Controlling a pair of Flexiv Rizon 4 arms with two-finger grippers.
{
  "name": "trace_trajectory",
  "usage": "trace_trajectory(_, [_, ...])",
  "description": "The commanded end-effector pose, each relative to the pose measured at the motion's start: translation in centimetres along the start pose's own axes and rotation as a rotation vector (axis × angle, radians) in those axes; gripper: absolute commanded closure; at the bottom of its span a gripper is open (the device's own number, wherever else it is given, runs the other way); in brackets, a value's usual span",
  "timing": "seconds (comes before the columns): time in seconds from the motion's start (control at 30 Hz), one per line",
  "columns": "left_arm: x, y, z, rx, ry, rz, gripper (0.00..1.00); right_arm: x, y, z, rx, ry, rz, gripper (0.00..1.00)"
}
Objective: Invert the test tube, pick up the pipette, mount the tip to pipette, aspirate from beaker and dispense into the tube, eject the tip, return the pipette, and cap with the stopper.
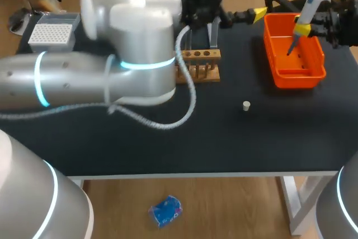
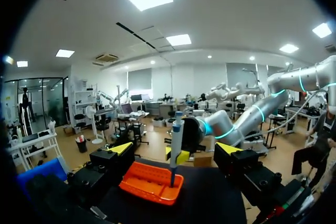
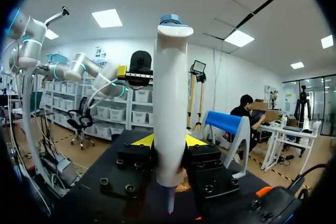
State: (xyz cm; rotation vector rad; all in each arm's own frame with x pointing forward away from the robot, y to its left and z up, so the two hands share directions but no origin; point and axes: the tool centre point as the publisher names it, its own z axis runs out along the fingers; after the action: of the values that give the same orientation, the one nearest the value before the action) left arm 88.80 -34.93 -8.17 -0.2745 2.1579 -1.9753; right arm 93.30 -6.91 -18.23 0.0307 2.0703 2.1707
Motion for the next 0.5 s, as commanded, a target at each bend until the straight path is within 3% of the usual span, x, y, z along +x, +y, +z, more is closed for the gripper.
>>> trace_trajectory(0.03, [2.0,1.7,-6.5,0.068,-0.062,-0.011,0.00,2.8,0.9,2.1,0.013,-0.019,-0.001,1.00])
trace_trajectory(0.37, [4.3,4.5,-11.6,0.046,-0.061,-0.051,0.00,9.4,0.2,7.4,0.039,0.092,0.020,1.00])
trace_trajectory(0.5, [4.1,5.2,-12.4,0.026,-0.100,-0.056,0.00,9.5,0.2,7.6,0.043,0.108,0.028,1.00])
